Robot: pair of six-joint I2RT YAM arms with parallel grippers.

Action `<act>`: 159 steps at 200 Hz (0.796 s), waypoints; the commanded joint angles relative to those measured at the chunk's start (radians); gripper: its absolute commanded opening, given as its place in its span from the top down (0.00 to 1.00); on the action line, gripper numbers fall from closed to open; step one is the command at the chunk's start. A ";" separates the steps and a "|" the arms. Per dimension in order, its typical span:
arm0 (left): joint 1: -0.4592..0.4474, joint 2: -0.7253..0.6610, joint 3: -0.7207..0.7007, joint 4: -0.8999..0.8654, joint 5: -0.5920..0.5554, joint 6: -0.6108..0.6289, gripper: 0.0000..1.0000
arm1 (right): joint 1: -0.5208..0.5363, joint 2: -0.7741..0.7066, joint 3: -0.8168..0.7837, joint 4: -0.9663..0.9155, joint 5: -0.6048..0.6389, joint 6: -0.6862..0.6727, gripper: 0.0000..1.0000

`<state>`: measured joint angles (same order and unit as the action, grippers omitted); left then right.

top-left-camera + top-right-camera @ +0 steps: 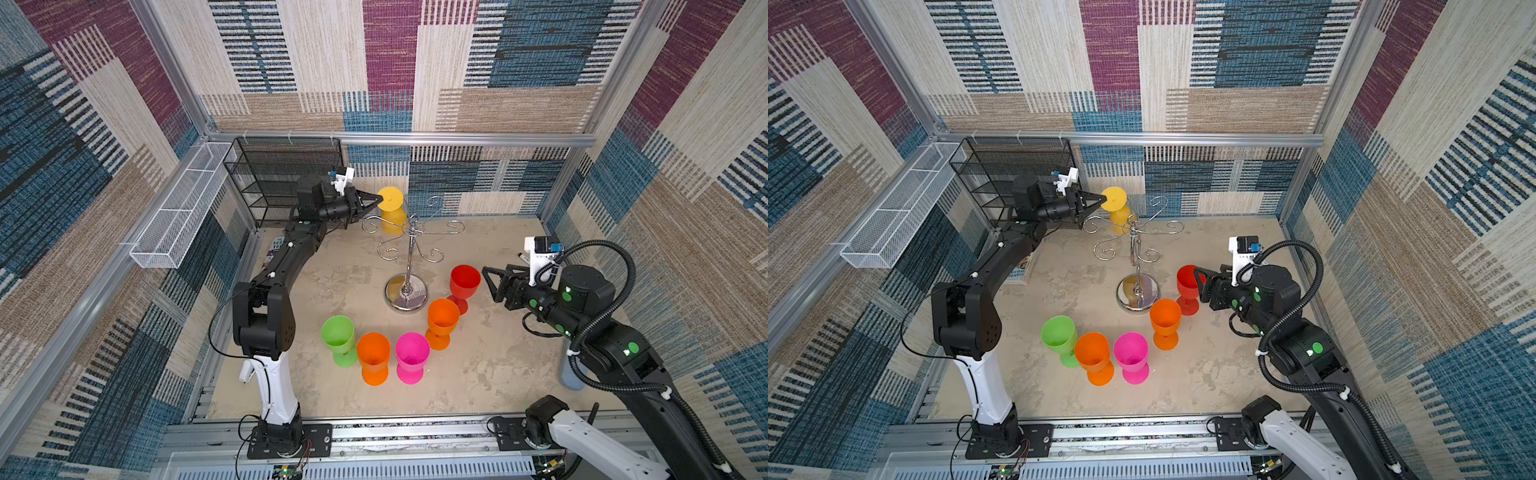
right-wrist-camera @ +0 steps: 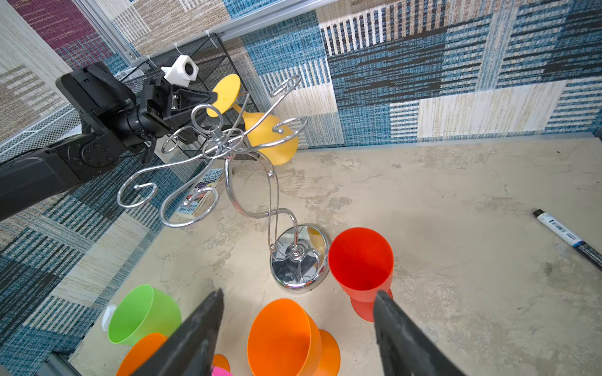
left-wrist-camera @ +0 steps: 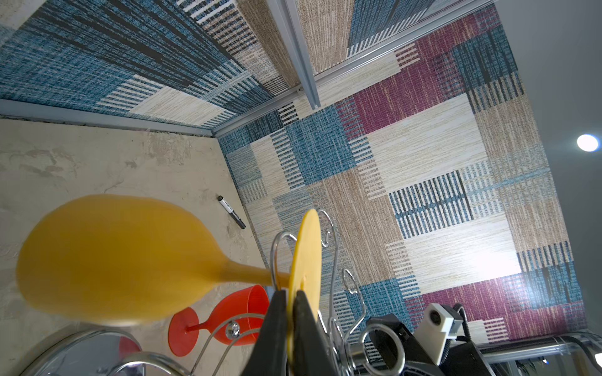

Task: Take the wine glass off the wine glass rack
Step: Pick up the wine glass from the wine glass rack.

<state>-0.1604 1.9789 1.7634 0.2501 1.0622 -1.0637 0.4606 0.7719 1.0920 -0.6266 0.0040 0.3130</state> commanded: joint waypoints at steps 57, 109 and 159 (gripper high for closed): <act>0.004 0.002 0.022 0.109 0.025 -0.096 1.00 | 0.001 -0.010 -0.006 0.027 0.010 0.012 0.26; 0.009 0.009 0.022 0.167 0.025 -0.152 1.00 | 0.001 -0.018 -0.015 0.029 0.009 0.014 0.26; 0.004 0.011 0.023 0.174 0.032 -0.155 1.00 | 0.001 -0.019 -0.025 0.041 0.010 0.015 0.26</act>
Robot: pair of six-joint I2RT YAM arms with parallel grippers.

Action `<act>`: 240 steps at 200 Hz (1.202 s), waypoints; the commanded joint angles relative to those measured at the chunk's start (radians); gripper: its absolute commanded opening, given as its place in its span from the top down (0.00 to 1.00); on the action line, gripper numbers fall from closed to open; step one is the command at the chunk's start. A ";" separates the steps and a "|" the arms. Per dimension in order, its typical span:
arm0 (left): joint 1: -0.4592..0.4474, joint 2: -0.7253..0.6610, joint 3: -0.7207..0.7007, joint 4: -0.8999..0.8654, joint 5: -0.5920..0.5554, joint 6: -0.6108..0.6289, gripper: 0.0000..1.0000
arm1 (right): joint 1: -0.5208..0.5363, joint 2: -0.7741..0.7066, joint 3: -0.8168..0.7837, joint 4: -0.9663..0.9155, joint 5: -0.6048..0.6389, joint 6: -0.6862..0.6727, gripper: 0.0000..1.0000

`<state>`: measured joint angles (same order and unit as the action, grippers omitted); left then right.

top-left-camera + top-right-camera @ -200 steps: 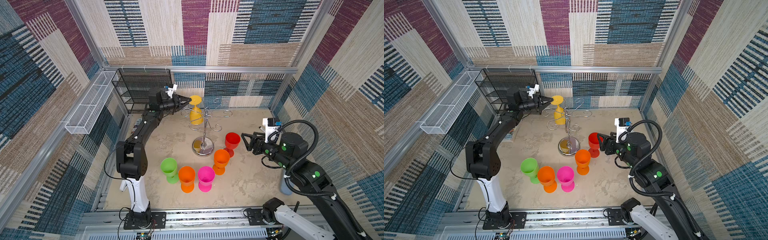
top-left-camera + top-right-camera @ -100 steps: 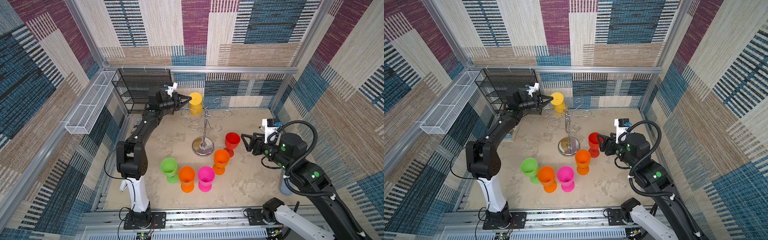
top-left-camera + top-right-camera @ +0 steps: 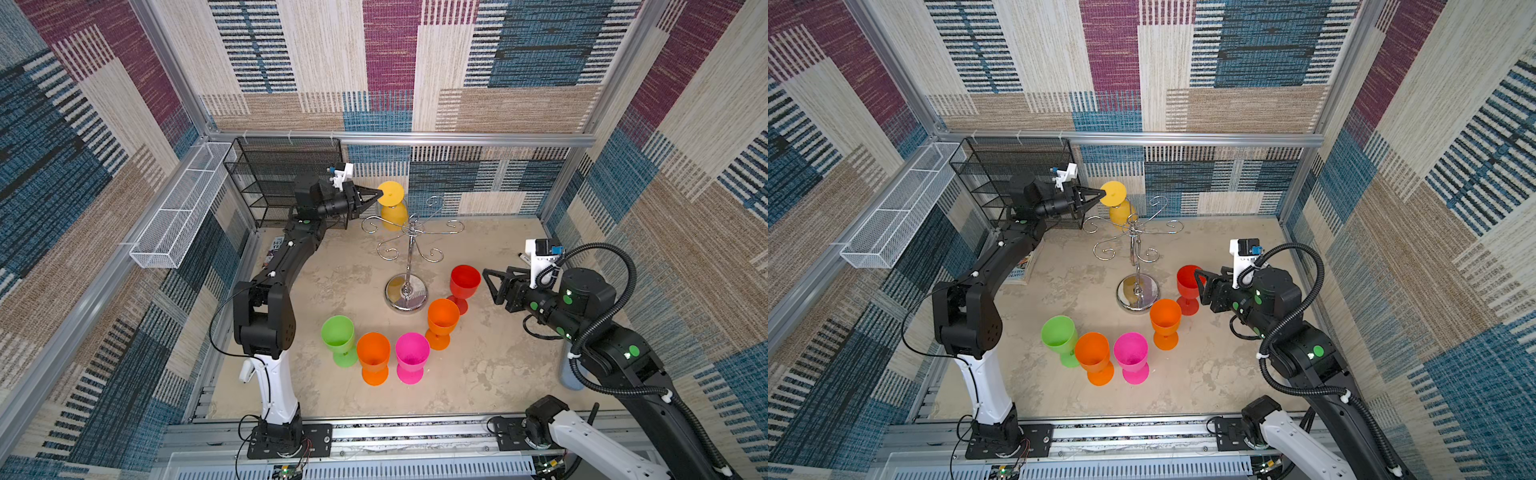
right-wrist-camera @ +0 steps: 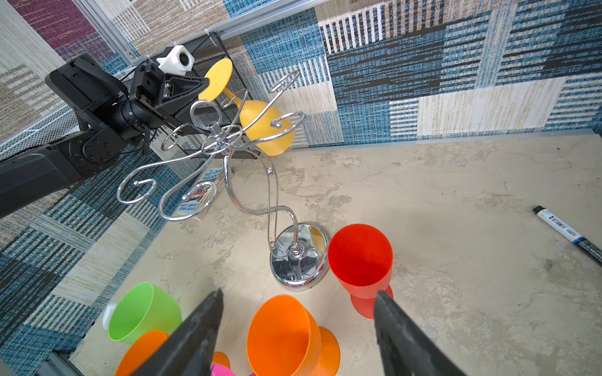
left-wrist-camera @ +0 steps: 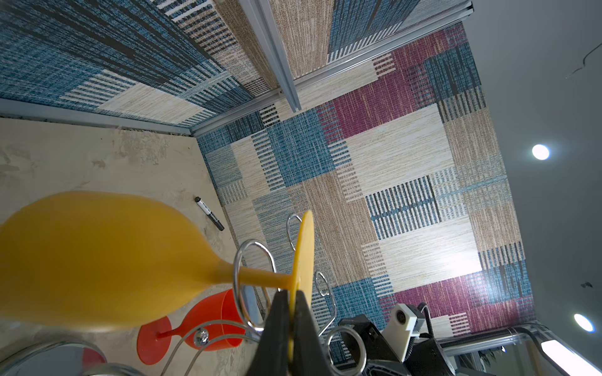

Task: Take the wine glass off the wine glass rack
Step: Pick up the wine glass from the wine glass rack.

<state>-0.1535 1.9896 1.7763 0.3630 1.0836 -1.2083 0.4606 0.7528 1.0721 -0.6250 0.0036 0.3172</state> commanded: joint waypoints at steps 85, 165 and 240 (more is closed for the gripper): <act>-0.031 0.023 0.033 0.065 0.028 -0.012 1.00 | 0.001 0.000 -0.012 0.048 0.004 0.015 0.26; -0.046 0.009 0.010 0.088 0.071 -0.013 1.00 | 0.001 0.009 -0.011 0.052 -0.004 0.013 0.26; -0.037 -0.014 -0.009 0.082 0.098 -0.005 1.00 | 0.001 -0.005 -0.017 0.044 0.001 0.011 0.26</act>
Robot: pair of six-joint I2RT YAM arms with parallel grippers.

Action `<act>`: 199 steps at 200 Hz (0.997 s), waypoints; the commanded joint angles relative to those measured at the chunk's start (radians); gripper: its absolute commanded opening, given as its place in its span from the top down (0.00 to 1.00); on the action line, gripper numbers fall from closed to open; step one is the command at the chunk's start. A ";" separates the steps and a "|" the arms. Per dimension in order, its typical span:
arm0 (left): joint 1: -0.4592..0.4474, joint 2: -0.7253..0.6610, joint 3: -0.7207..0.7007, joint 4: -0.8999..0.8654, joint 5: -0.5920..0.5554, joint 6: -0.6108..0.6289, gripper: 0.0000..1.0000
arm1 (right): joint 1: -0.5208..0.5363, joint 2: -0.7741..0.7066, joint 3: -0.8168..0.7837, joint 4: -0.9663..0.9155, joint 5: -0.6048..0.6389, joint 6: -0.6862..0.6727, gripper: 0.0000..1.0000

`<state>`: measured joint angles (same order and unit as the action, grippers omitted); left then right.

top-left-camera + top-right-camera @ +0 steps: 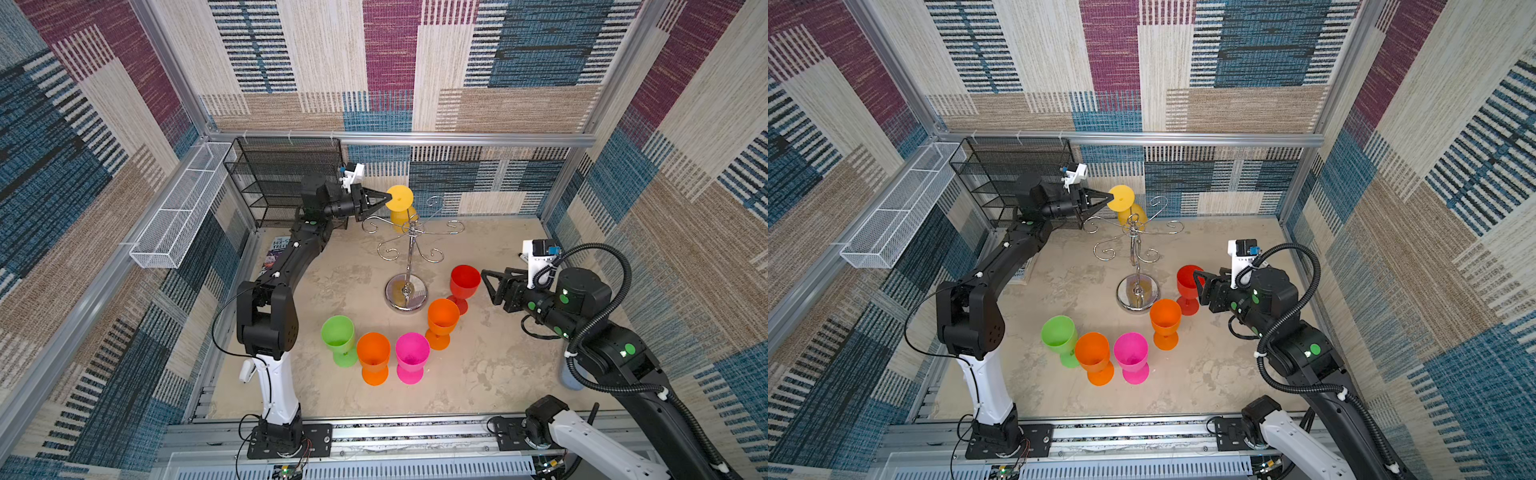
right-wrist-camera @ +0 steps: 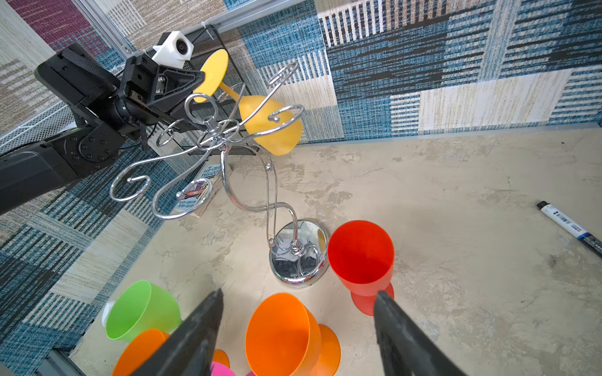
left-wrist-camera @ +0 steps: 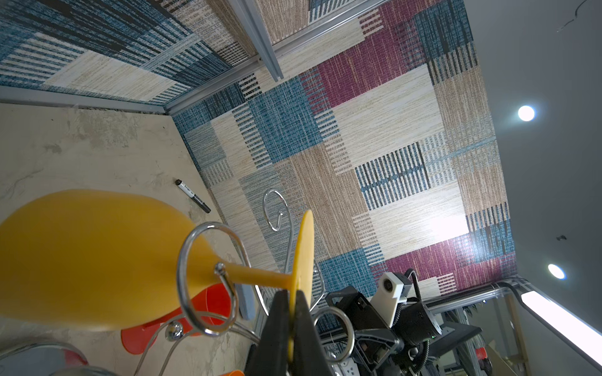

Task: Take the wine glass off the wine glass rack
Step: Pick up the wine glass from the wine glass rack.

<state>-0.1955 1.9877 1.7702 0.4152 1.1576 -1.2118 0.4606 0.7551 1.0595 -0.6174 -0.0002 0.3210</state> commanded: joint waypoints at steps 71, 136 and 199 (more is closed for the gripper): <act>0.024 -0.050 0.012 -0.172 0.042 0.153 1.00 | 0.001 -0.022 -0.010 0.030 0.013 0.007 0.25; 0.053 -0.080 -0.017 -0.186 0.053 0.159 1.00 | 0.001 -0.026 -0.023 0.035 0.012 0.007 0.25; 0.141 -0.136 -0.097 -0.056 0.059 0.059 1.00 | 0.001 -0.036 -0.030 0.035 0.018 0.006 0.25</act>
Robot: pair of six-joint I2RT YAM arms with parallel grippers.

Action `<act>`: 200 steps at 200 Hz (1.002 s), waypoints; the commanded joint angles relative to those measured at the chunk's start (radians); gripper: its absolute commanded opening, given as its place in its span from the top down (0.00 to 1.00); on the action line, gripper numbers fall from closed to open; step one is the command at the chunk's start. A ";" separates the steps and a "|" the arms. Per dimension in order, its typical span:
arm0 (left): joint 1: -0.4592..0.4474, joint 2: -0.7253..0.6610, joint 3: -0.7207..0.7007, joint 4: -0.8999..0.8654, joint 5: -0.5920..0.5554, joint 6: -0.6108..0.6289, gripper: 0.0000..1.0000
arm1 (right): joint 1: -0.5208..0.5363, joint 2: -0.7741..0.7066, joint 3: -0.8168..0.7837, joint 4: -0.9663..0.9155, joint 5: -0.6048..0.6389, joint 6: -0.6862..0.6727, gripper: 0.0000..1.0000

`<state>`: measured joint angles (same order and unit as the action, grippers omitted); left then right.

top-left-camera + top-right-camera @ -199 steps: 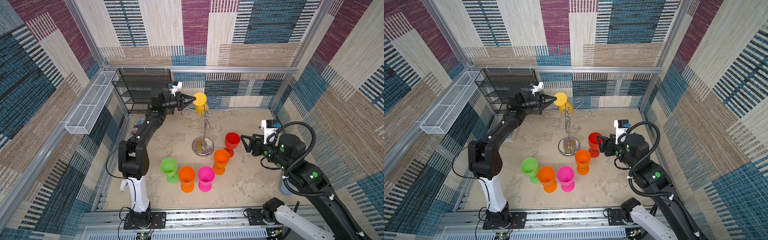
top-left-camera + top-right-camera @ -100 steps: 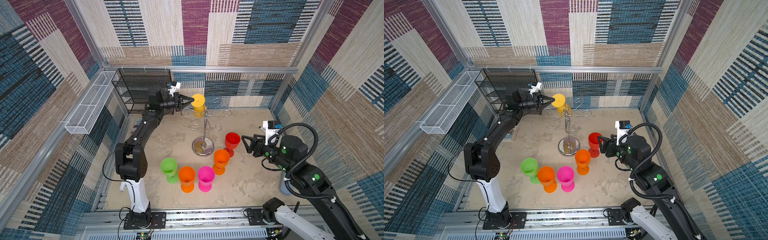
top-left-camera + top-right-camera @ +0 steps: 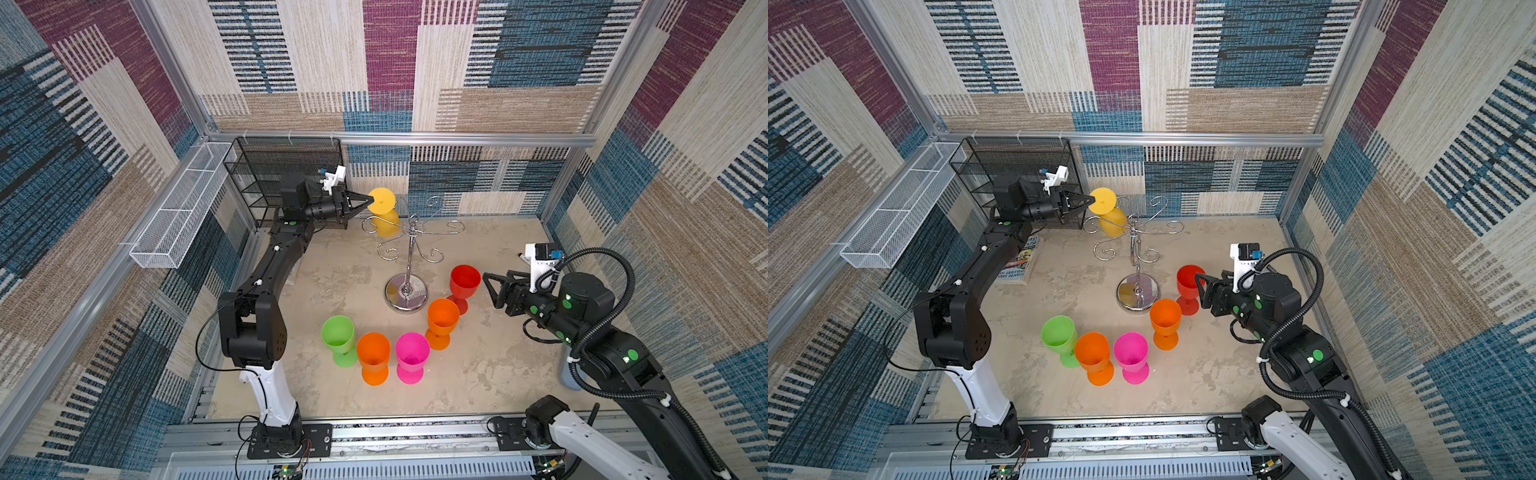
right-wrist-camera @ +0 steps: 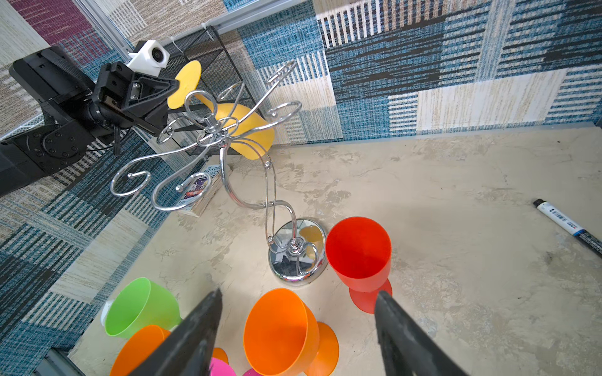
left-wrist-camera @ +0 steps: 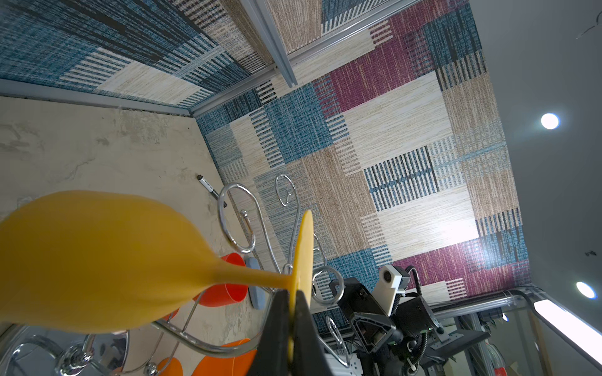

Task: Take the wine glass off the wine glass rack
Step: Pick up the wine glass from the wine glass rack.

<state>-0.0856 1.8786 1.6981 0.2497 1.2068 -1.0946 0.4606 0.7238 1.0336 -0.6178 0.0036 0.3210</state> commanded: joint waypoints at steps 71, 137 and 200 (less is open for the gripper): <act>0.142 -0.141 -0.091 0.421 -0.012 -0.284 1.00 | 0.001 -0.015 -0.024 0.074 0.019 0.008 0.25; 0.110 -0.353 -0.026 0.293 -0.063 -0.207 1.00 | 0.001 -0.088 -0.139 0.335 -0.063 0.036 0.30; -0.059 -0.460 -0.115 0.628 -0.131 -0.430 1.00 | 0.001 -0.087 -0.251 0.723 -0.234 0.091 0.32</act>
<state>-0.0952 1.4425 1.6211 0.6823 1.1236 -1.4109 0.4606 0.6178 0.8009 -0.1242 -0.1436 0.3691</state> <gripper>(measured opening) 0.074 0.678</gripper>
